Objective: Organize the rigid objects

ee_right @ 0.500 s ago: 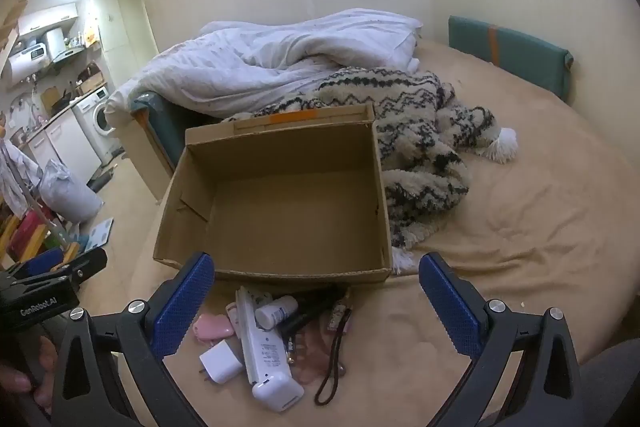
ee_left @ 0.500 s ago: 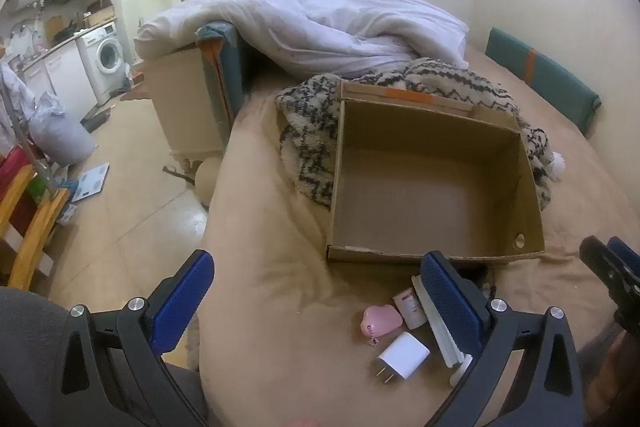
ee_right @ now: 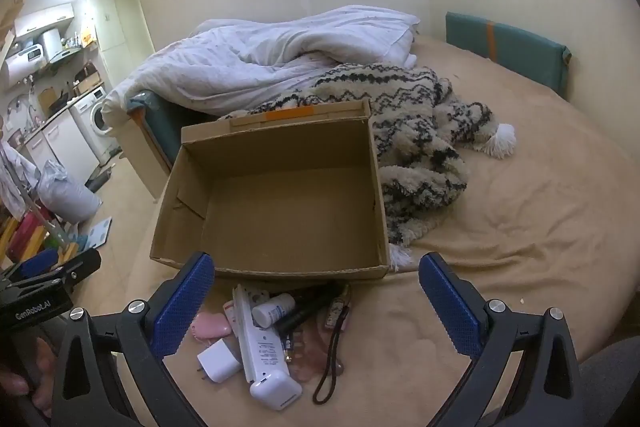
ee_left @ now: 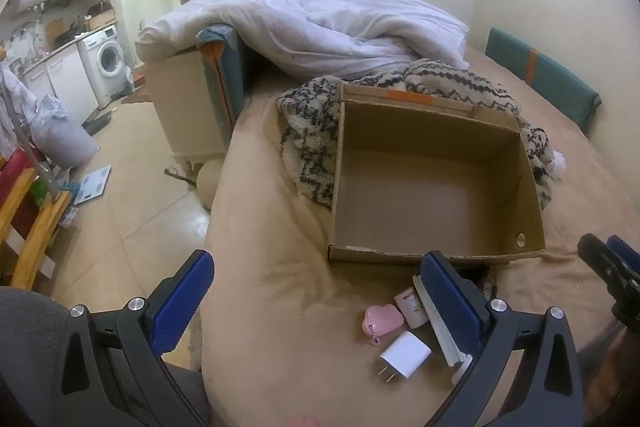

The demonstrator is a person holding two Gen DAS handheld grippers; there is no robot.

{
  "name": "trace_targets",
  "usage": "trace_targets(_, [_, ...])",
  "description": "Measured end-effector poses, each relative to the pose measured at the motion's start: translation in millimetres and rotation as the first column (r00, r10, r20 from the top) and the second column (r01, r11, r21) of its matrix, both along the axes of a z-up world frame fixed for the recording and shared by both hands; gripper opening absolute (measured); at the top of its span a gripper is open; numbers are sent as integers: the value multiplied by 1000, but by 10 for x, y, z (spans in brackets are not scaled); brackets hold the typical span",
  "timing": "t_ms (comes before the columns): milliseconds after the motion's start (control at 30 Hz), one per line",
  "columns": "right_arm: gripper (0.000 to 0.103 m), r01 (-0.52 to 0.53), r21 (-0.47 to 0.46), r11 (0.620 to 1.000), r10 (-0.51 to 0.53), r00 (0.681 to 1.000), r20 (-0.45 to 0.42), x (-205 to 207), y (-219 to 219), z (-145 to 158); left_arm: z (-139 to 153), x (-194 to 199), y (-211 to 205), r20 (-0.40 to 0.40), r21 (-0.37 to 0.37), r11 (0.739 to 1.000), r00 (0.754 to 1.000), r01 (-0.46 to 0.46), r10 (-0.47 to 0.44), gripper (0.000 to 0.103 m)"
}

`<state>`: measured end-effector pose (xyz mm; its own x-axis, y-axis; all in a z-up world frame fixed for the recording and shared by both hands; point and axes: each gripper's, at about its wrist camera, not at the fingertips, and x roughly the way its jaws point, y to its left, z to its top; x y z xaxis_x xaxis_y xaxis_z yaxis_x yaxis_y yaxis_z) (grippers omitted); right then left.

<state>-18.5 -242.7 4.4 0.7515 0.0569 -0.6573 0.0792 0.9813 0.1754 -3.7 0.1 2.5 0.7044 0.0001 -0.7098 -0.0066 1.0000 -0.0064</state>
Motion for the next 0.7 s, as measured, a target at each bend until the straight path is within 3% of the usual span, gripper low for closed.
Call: trace_targets(700, [103,0,-11,1000,0,1000,8,9,34,33,-17,57,-30,-14,-7,1000,1000,-9,9,103])
